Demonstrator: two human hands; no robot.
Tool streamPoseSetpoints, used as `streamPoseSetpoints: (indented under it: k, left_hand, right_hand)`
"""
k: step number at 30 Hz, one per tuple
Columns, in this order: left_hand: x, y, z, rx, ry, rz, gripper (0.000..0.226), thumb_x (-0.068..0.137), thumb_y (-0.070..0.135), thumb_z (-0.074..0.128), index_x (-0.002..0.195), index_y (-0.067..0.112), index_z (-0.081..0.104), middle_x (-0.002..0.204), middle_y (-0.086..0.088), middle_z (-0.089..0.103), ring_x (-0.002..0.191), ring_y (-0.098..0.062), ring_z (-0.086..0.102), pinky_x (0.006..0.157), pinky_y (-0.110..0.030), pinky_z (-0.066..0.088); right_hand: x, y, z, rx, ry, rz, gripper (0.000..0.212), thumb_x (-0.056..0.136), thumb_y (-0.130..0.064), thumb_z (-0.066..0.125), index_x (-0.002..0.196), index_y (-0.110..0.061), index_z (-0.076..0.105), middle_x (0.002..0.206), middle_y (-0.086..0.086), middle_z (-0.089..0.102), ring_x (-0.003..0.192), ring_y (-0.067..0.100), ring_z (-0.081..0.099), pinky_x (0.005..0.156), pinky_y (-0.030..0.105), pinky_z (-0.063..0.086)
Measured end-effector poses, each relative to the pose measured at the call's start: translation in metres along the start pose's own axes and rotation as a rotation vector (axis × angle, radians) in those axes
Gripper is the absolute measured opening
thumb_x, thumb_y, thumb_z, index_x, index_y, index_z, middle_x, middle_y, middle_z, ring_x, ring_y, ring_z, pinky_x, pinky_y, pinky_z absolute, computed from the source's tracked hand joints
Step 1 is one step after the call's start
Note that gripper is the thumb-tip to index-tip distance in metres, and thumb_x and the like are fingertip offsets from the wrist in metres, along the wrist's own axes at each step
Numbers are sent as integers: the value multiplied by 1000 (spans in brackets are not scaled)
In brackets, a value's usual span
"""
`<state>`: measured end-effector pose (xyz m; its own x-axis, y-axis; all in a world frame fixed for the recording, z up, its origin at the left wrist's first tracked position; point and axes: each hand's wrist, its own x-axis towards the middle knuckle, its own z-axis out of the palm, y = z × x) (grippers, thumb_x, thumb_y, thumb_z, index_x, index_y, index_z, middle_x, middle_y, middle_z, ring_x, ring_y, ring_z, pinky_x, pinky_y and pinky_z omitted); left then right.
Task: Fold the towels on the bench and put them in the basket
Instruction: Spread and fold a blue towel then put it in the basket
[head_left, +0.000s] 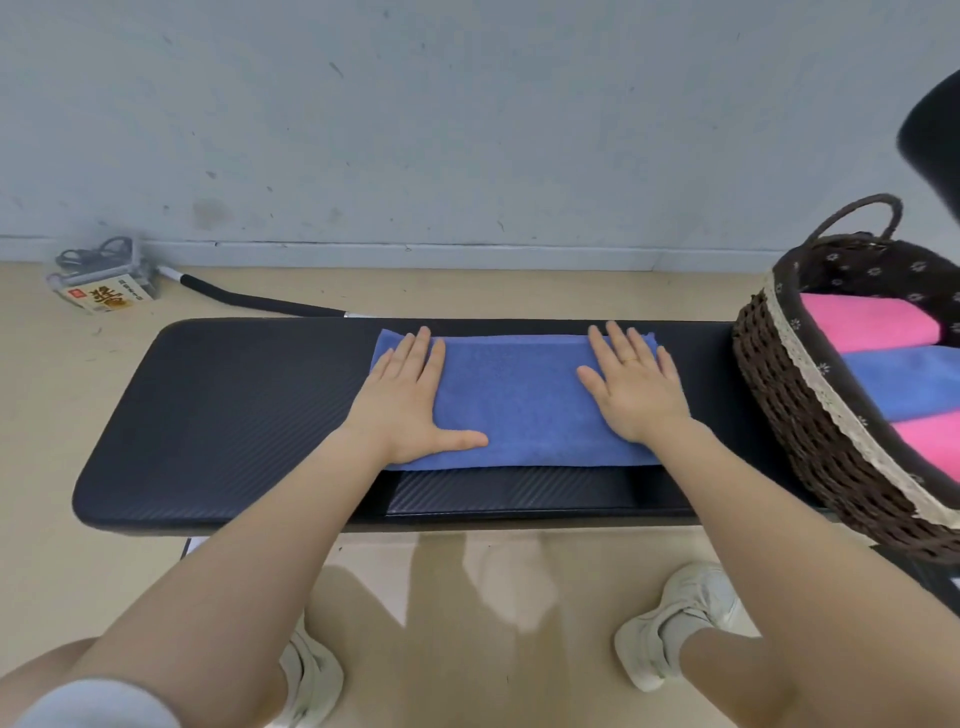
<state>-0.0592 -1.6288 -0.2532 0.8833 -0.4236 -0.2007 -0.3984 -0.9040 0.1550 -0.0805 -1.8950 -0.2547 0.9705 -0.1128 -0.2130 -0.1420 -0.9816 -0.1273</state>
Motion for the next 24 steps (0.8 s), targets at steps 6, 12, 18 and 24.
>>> streamPoseSetpoints:
  k: [6, 12, 18, 24]
  left_hand:
    - [4, 15, -3, 3, 1, -72, 129, 58, 92, 26, 149, 6, -5, 157, -13, -12, 146, -24, -10, 119, -38, -4]
    - [6, 23, 8, -19, 68, 3, 118, 50, 88, 6, 149, 24, -9, 158, -6, -13, 146, -20, -11, 119, -38, -5]
    - [6, 24, 8, -8, 67, -6, 124, 47, 90, 8, 150, 22, -6, 158, -7, -13, 146, -22, -11, 119, -40, -5]
    - [8, 24, 10, 18, 77, -19, 129, 46, 90, 10, 150, 14, -4, 158, -7, -9, 146, -22, -9, 119, -41, -4]
  right_hand:
    - [10, 17, -19, 244, 179, 92, 25, 96, -26, 44, 118, -17, 52, 130, 6, 50, 115, 26, 50, 94, 43, 43]
    - [18, 17, -26, 199, 210, 102, 14, 95, -19, 47, 102, -12, 56, 116, 7, 54, 103, 26, 51, 84, 43, 47]
    - [23, 23, -24, 190, 276, 77, 13, 93, -14, 48, 101, -7, 57, 112, 14, 52, 103, 31, 49, 85, 44, 45]
    - [6, -41, -22, 31, 437, -14, 34, 94, -11, 42, 127, -4, 48, 146, 20, 34, 132, 37, 34, 111, 47, 23]
